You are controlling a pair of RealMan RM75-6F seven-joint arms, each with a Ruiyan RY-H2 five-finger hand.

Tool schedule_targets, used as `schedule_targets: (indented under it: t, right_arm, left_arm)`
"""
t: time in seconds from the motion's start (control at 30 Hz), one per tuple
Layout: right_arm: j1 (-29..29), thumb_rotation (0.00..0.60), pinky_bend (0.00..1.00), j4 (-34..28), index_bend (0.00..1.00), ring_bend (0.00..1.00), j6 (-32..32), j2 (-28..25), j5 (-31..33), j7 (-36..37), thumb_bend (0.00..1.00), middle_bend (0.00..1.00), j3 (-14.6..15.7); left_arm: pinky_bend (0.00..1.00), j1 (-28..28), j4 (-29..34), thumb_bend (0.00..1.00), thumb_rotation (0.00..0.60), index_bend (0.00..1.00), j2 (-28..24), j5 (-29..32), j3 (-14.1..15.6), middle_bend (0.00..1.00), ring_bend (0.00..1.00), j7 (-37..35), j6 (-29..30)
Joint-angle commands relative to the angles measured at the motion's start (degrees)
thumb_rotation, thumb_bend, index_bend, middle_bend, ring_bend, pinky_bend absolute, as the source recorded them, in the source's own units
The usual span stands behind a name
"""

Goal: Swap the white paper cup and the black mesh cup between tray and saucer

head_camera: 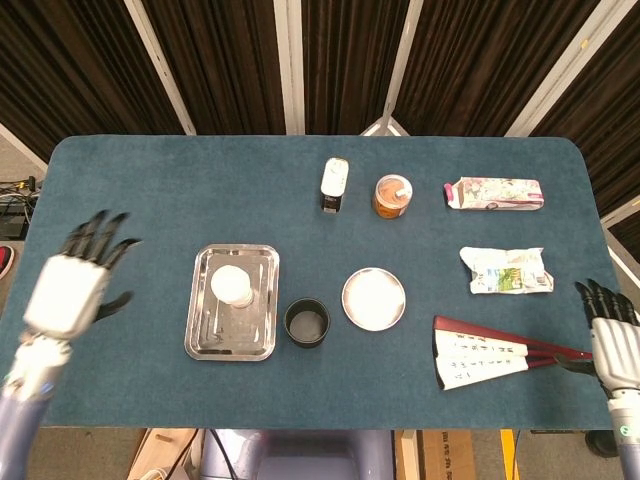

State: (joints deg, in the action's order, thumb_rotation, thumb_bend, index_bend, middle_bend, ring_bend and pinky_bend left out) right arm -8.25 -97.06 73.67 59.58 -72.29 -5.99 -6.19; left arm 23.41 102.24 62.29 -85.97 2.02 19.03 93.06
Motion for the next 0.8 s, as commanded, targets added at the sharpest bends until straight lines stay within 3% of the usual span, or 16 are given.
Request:
schedule_targets:
  t: [0.03,0.33,0.5,0.63,0.8]
  right_arm:
    - [-3.23,0.6,0.0,-3.15,0.0,0.0,-2.44,-0.7,-3.86,-2.27,0.0,0.0,-0.01]
    - [-15.51,0.6,0.0,-14.48,0.0,0.0,-17.24,-1.68,-7.46,-9.71,0.0,0.0,-1.47]
    - [-21.3,0.6,0.0,-15.8,0.0,0.0,-23.13,3.27,-6.81,-12.93,0.0,0.0,-2.42]
    - [-24.35,0.6,0.0,-15.42,0.0,0.0,-23.68,9.01,-4.06,-17.51,0.0,0.0,-3.39]
    - [-28.94,0.6,0.0,-14.96,0.0,0.0,-24.12,15.69,4.39,-25.37,0.0,0.0,-5.02]
  left_arm:
    - [0.11,-6.0,-4.79,0.17,0.6,0.26,-0.98,-1.0,3.5,0.02,0.0,-5.82,3.14]
    - [0.07,-11.2,-10.22,0.17,0.6,0.21,0.86,0.51,3.73,0.0,0.0,-9.2,3.7]
    - [0.07,-12.21,-11.79,0.17,0.6,0.21,1.25,1.28,2.7,0.0,0.0,-10.09,3.4]
    - [0.07,-12.71,-12.89,0.17,0.6,0.2,1.47,1.28,1.64,0.0,0.0,-11.42,3.29]
    - [0.06,-13.14,-14.16,0.17,0.6,0.19,1.99,0.53,0.64,0.0,0.0,-13.22,2.89]
